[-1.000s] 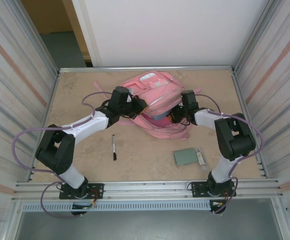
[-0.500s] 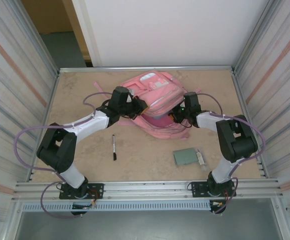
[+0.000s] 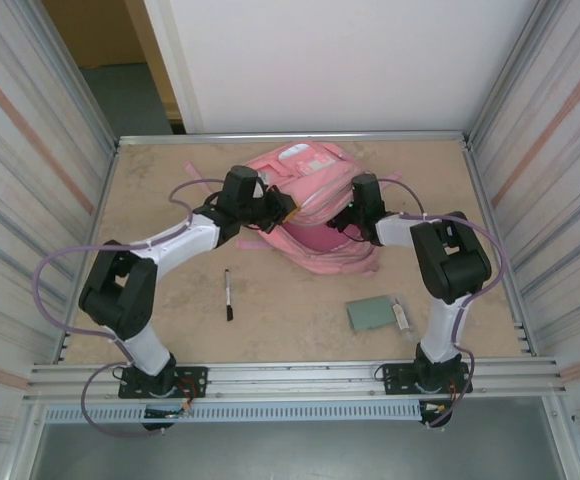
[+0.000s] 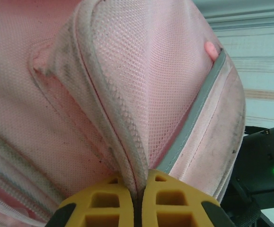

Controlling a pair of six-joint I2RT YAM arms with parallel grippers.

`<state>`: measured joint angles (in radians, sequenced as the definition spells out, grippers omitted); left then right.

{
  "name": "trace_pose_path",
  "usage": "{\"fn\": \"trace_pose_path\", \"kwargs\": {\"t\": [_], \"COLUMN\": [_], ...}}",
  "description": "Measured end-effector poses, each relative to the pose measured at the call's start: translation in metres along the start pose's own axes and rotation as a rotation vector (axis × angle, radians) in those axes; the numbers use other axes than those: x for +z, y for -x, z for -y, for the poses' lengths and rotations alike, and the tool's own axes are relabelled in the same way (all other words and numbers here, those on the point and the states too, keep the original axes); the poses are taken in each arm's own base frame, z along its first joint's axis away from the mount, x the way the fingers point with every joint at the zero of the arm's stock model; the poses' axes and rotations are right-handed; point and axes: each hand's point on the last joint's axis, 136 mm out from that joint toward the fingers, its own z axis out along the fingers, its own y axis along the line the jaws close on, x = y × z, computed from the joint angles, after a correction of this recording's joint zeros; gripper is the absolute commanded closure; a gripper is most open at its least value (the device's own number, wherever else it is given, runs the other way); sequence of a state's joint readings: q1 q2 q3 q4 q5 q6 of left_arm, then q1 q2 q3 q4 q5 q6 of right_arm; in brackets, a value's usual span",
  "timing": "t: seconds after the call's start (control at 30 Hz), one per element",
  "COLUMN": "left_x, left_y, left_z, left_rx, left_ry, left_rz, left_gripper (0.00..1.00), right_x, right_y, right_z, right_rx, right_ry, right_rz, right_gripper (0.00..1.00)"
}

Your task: Pack the student bag

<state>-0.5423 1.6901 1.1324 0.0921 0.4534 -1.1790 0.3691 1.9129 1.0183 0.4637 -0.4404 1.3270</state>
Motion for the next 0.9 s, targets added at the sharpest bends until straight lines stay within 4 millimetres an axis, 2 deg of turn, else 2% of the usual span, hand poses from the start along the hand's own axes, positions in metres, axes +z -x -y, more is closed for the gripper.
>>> {"fn": "trace_pose_path", "kwargs": {"t": [0.2,0.37,0.47,0.7,0.9], "left_x": [0.009,0.008,0.008,0.005,0.003], "left_y": [0.012,0.018,0.02,0.024,0.026], "left_z": [-0.01,-0.013,-0.012,-0.015,-0.018], "left_rx": [-0.017,-0.022,-0.022,-0.04,-0.055], "left_ry": [0.017,0.024,0.019,0.016,0.006], "left_rz": [0.013,0.026,0.029,0.006,-0.025], "left_gripper": [1.0,1.0,1.0,1.0,1.0], "right_x": [0.034,0.054,0.062,0.075,0.076], "right_y": [0.015,0.023,0.025,0.018,0.015], "right_z": [-0.011,-0.016,-0.026,-0.037,-0.033], "right_rx": [-0.011,-0.037,-0.073,-0.149,-0.173], "right_ry": [0.026,0.035,0.064,0.135,0.131], "right_rz": [0.016,0.016,-0.003,-0.078,-0.107], "right_gripper": [0.65,0.71,0.69,0.68,0.59]}}
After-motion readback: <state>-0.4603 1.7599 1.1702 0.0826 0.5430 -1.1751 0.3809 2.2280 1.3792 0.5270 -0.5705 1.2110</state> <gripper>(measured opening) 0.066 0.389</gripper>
